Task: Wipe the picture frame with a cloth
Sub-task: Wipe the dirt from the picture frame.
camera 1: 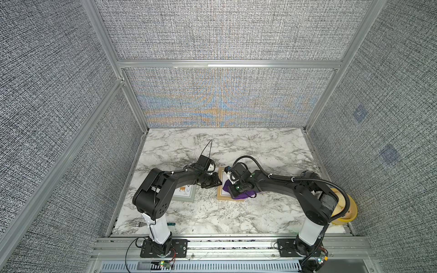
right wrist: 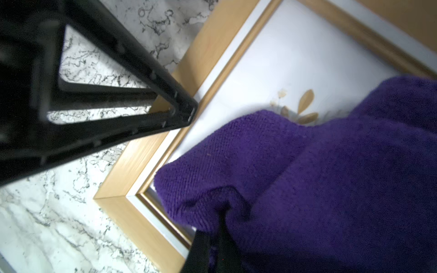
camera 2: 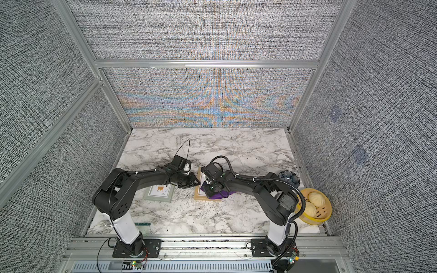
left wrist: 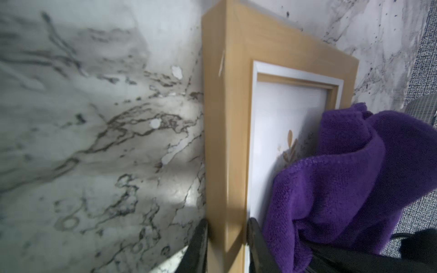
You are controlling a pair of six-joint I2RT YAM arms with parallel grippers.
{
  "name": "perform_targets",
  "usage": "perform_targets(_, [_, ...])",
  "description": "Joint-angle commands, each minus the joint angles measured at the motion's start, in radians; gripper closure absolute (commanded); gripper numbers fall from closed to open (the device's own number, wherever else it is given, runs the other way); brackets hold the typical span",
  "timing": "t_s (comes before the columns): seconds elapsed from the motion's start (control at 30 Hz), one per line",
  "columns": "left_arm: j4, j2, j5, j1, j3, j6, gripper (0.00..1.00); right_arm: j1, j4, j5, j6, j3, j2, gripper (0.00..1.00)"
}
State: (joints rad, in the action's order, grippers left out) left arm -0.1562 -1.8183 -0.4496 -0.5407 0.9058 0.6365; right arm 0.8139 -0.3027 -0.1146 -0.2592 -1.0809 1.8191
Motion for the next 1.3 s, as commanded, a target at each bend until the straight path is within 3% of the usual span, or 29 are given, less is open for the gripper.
perform_targets(0.0, [-0.269, -0.055, 0.183, -0.003, -0.029, -0.005, 0.92, 0.002, -0.07, 0.038, -0.022, -0.052, 0.082, 1.0])
perform_targets(0.13, [-0.259, -0.056, 0.18, -0.003, -0.034, -0.002, 0.92, -0.033, -0.083, 0.12, -0.117, -0.141, 0.152, 1.0])
perform_targets(0.37, [-0.264, -0.057, 0.184, -0.003, -0.027, 0.003, 0.92, -0.084, -0.213, 0.22, -0.175, -0.138, 0.101, 1.0])
perform_targets(0.77, [-0.275, -0.047, 0.206, -0.004, -0.023, 0.026, 0.92, 0.002, -0.252, 0.105, -0.163, 0.03, -0.06, 1.0])
perform_targets(1.03, [-0.282, -0.059, 0.2, -0.002, -0.014, -0.009, 0.92, -0.102, -0.191, 0.253, -0.151, -0.13, 0.091, 1.0])
perform_targets(1.27, [-0.282, -0.071, 0.192, -0.003, -0.003, -0.014, 0.91, -0.149, -0.107, 0.271, -0.164, -0.239, 0.095, 1.0])
